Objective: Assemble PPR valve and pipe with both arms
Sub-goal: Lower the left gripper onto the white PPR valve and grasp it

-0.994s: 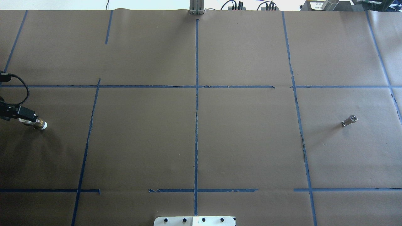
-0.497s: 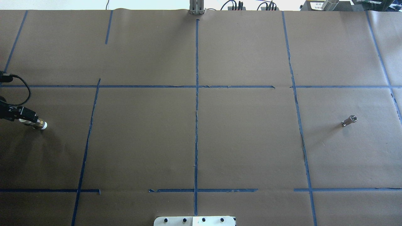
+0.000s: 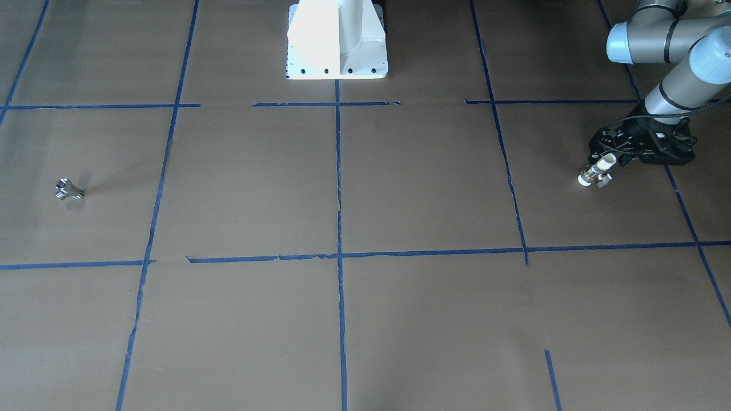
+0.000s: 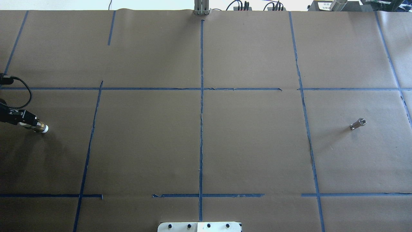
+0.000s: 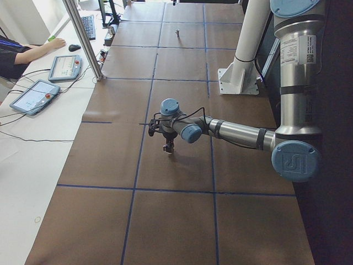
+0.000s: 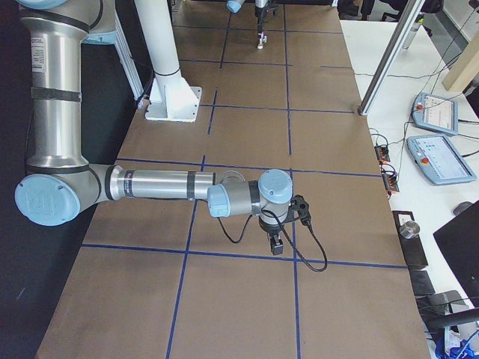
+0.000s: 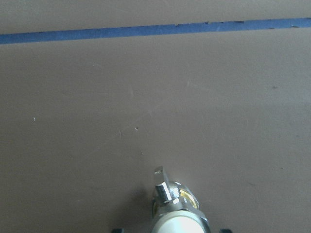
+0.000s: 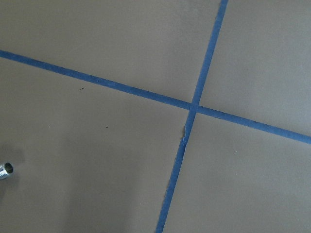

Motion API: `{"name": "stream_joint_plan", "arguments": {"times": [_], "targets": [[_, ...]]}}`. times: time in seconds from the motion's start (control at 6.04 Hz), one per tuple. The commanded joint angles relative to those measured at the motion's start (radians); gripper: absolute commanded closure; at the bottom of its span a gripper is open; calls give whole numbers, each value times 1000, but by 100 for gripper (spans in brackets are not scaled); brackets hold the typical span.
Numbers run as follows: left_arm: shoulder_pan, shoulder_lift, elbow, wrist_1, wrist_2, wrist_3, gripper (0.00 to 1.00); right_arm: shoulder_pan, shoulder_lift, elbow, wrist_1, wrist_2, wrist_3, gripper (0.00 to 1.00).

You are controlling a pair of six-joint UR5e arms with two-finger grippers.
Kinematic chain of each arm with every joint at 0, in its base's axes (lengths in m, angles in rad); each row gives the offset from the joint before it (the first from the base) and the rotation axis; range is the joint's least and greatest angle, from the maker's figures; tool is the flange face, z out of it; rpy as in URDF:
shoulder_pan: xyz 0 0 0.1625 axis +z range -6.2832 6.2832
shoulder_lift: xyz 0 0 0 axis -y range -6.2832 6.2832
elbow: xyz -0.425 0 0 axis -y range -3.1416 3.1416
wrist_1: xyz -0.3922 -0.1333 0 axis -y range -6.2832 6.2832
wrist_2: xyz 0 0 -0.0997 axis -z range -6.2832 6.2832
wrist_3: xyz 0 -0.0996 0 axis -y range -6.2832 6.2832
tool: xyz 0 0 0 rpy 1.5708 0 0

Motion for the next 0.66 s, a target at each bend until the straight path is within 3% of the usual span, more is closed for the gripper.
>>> {"name": "stream_joint_plan", "arguments": {"times": [0.0, 0.17, 0.33, 0.5], "targets": [[6, -2, 5, -1, 0, 2, 27, 0, 1, -3, 0, 0, 1, 0], [6, -2, 6, -1, 0, 2, 27, 0, 1, -3, 0, 0, 1, 0], [6, -3, 5, -1, 0, 0, 41, 0, 1, -3, 0, 0, 1, 0], [6, -8, 5, -1, -2, 0, 66, 0, 1, -3, 0, 0, 4, 0]]}}
